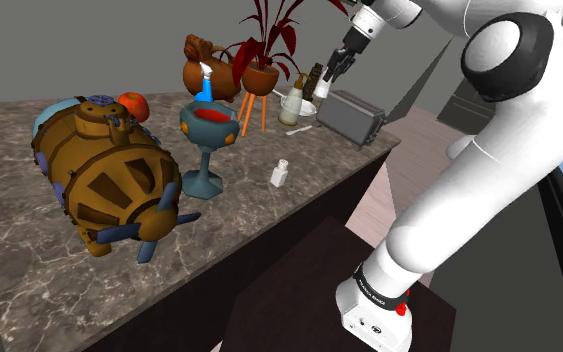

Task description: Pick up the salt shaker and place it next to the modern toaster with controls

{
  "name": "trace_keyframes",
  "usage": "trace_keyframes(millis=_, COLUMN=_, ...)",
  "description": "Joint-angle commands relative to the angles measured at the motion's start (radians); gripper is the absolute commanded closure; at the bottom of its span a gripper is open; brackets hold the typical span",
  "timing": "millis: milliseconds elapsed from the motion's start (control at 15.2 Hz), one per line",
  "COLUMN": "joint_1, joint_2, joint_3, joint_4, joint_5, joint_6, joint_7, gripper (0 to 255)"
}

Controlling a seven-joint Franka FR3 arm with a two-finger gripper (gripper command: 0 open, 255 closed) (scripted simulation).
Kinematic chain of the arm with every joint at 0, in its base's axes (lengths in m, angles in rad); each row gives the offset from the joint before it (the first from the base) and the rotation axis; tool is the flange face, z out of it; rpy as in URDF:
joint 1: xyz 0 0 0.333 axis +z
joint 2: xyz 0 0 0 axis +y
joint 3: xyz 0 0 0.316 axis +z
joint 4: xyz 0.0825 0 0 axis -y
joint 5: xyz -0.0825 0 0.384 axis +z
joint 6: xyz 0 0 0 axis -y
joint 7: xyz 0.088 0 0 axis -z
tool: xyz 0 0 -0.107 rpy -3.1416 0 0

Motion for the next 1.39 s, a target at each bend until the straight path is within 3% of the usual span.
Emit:
trace_keyframes(millis=0, joint_1=-0.024, joint_2=0.042, joint_3=-0.034, joint_4=0.042, joint_5=0.025, joint_6=-0.020, joint_7=-0.060, gripper=255)
trace_keyframes(millis=462, joint_1=-0.153, joint_2=0.251, joint_3=-0.129, joint_4=0.273, joint_5=0.162, joint_6=-0.136, joint_7=-0.258, gripper=255)
trace_keyframes(millis=726, joint_1=-0.276, joint_2=0.403, joint_3=-0.152, joint_4=0.458, joint_5=0.261, joint_6=-0.229, joint_7=-0.353, gripper=255)
trace_keyframes(millis=924, joint_1=-0.403, joint_2=0.537, joint_3=-0.147, joint_4=0.646, joint_5=0.343, joint_6=-0.317, joint_7=-0.402, gripper=255)
trace_keyframes(millis=1320, joint_1=-0.360, joint_2=0.500, joint_3=-0.149, joint_4=0.507, joint_5=0.318, joint_6=-0.218, joint_7=-0.427, gripper=255)
